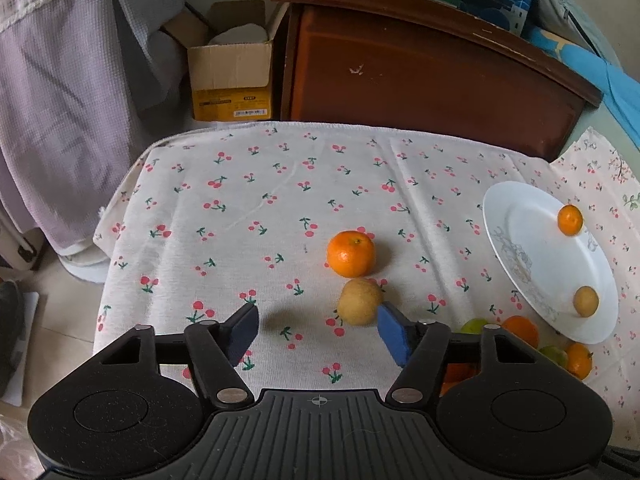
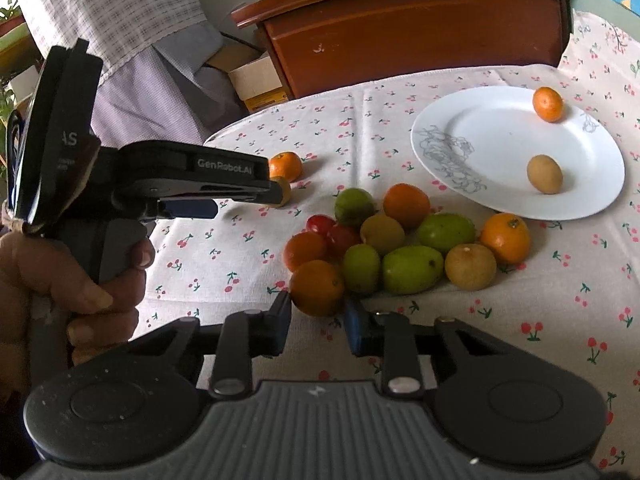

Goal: Organize fruits
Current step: 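Lower left gripper to a brown round fruit while right gripper approaches a mandarin, then close left gripper on the brown fruit while right gripper grasps the mandarin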

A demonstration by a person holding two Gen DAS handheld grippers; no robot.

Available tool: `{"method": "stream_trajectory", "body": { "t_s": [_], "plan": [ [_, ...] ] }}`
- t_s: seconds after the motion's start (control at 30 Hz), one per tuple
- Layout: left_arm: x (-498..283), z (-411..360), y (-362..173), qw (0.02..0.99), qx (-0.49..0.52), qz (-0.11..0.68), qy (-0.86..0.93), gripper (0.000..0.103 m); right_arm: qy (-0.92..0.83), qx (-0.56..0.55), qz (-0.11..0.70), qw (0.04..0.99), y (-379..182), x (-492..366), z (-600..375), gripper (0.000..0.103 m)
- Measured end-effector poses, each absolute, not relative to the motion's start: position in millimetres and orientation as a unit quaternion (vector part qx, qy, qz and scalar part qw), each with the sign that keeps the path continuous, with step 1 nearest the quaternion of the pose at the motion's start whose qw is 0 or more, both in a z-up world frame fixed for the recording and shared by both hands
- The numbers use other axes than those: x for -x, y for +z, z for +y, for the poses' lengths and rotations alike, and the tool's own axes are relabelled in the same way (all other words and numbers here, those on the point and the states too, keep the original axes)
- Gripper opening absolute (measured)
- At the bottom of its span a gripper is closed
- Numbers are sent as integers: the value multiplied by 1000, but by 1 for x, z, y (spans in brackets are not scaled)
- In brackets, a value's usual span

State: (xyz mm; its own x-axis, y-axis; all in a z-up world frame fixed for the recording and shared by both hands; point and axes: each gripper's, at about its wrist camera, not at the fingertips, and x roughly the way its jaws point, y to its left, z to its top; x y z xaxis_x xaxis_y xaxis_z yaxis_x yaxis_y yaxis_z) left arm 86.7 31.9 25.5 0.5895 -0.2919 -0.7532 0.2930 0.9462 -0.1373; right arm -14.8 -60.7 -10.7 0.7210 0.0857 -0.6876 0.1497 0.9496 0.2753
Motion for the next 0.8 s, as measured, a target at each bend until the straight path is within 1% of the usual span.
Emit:
{"method": "stream_trajectory", "body": {
  "t_s": [0.13,0.23,0.5,0.57,0.6,0.63,0.67,0.7,0.73,0.77,0.8],
  "plan": [
    [-87,28,24,891,-5,422,-170,63,-17,-156,374,914,-11,15,-61,28],
    [-87,23,23,891,-10,418,-174,63,-16,-158,374,914,-10,15,-61,31],
    [-92,13,18,894,-18,413,-173,62,-17,-161,372,914,-12,14,-61,32],
    [-91,10,18,895,-26,409,-177,55,-15,-163,373,913,-12,14,-62,32],
    [-91,8,18,894,-27,408,-180,53,-15,-164,373,913,-12,14,-62,32],
    [-91,7,18,894,-27,408,-184,47,-15,-164,373,913,-12,14,-62,31],
    [-91,5,18,893,-30,408,-189,38,-14,-164,372,913,-12,14,-62,29],
    [-90,4,18,893,-35,406,-192,34,-14,-164,372,913,-12,13,-62,29],
    [-89,2,18,893,-41,404,-195,27,-14,-164,372,914,-12,14,-62,29],
    [-88,1,19,892,-42,404,-198,24,-13,-164,372,913,-12,14,-62,29],
    [-87,1,19,891,-39,405,-202,24,-12,-164,373,913,-12,14,-63,28]
  ]
}}
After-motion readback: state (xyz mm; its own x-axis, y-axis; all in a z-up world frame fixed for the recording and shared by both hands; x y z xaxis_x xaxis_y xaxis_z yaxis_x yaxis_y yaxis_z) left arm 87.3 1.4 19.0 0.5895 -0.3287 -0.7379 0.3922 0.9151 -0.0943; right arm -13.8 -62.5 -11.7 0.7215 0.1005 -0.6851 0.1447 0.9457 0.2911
